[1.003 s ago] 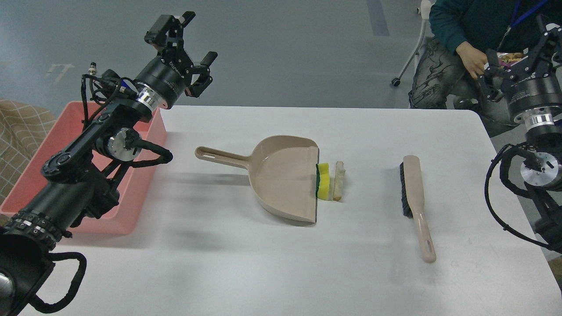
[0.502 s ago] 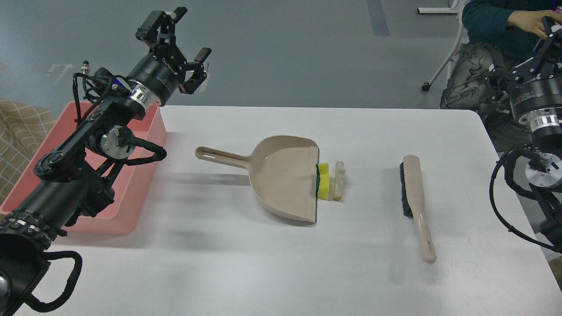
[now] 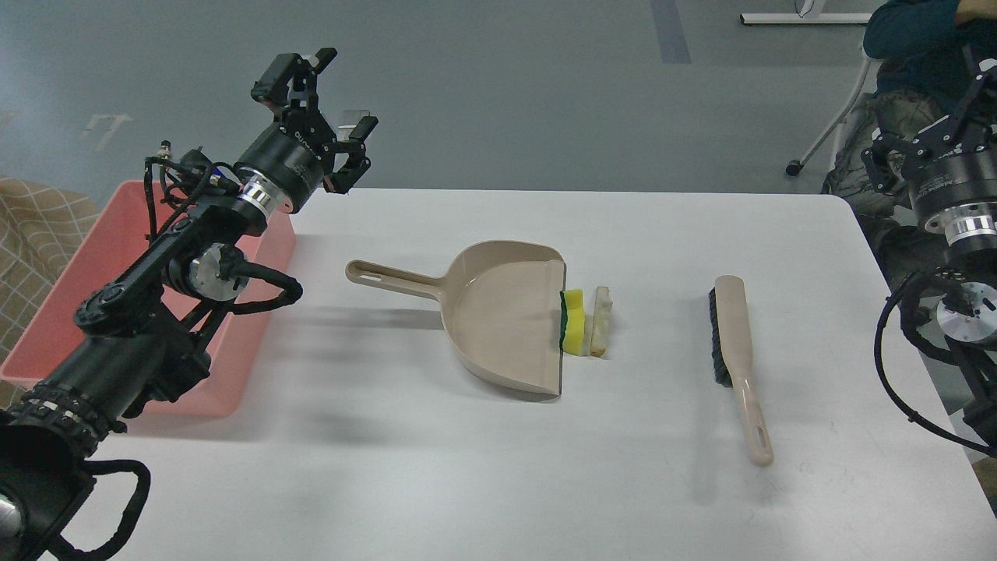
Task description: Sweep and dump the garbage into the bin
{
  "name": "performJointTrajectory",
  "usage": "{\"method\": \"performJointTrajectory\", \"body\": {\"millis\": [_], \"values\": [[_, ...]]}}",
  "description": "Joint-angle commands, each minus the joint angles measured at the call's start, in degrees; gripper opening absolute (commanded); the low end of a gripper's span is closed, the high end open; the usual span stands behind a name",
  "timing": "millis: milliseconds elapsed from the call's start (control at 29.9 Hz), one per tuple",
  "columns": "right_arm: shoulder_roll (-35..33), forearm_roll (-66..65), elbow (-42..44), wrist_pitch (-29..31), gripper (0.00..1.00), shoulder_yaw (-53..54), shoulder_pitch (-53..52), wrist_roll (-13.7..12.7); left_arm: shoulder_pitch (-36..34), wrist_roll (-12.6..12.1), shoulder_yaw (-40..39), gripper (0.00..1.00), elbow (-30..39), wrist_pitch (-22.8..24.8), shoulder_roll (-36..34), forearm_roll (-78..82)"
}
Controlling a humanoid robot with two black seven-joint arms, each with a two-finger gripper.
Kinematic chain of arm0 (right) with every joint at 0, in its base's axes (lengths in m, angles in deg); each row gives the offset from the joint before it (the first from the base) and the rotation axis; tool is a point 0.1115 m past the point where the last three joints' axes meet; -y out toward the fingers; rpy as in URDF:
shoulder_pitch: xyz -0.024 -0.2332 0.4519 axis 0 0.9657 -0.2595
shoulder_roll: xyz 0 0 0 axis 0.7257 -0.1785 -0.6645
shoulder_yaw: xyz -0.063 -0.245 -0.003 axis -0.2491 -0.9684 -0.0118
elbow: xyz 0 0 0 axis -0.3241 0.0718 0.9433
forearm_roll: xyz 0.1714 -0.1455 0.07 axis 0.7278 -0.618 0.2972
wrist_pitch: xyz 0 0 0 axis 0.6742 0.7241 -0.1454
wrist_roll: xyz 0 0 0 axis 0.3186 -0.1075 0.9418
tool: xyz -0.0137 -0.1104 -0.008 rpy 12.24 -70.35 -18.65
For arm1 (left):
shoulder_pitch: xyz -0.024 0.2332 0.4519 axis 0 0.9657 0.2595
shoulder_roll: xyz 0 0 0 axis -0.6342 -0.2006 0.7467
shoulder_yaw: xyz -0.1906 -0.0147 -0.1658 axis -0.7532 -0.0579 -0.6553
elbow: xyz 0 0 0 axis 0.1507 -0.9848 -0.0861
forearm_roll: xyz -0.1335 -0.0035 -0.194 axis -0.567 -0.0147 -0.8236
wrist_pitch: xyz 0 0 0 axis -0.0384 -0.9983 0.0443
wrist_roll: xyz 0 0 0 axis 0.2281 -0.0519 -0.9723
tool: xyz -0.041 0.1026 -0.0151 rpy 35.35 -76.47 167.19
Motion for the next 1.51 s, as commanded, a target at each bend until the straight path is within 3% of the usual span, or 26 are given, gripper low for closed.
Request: {"method": "performJointTrajectory", "body": {"millis": [0,569,1003,1104,1271,1472], "values": [[0.04,-0.01,-0.52,0.12,1.0,-0.06,0.59,-0.08,0.13,0.23,0.36,0.98,0.85,0.55,-0.32,0.12],[0.39,-0.44,-0.43,0.12,1.0,-0.59,0.59,0.01,0.04,0.06,0.27,0.98,4.98,-5.25,-0.23,7.15],[1.0,-5.72,-0.34,-3.57,1.0,-0.68,-0.64,0.1,1.35,-0.03,-0.96,0.97,6.91,-5.52,-0.15,3.37],[1.09,-5.72,-0.34,-3.57,1.0,-0.85,-0.99,0.1,3.98,-0.03,-0.78,0.96,12.61,-6.74,-1.11,4.25],[1.09,-5.72,-0.43,-3.57,1.0,-2.7,-1.52,0.1,11.54,-0.03,-0.96,0.96,25.26,-9.29,-9.27,9.95],[2.14,-5.72,-0.34,-4.53,1.0,-2.96,-1.43,0.1,16.64,-0.03,-0.87,0.95,34.15,-9.47,-16.57,12.68]]}}
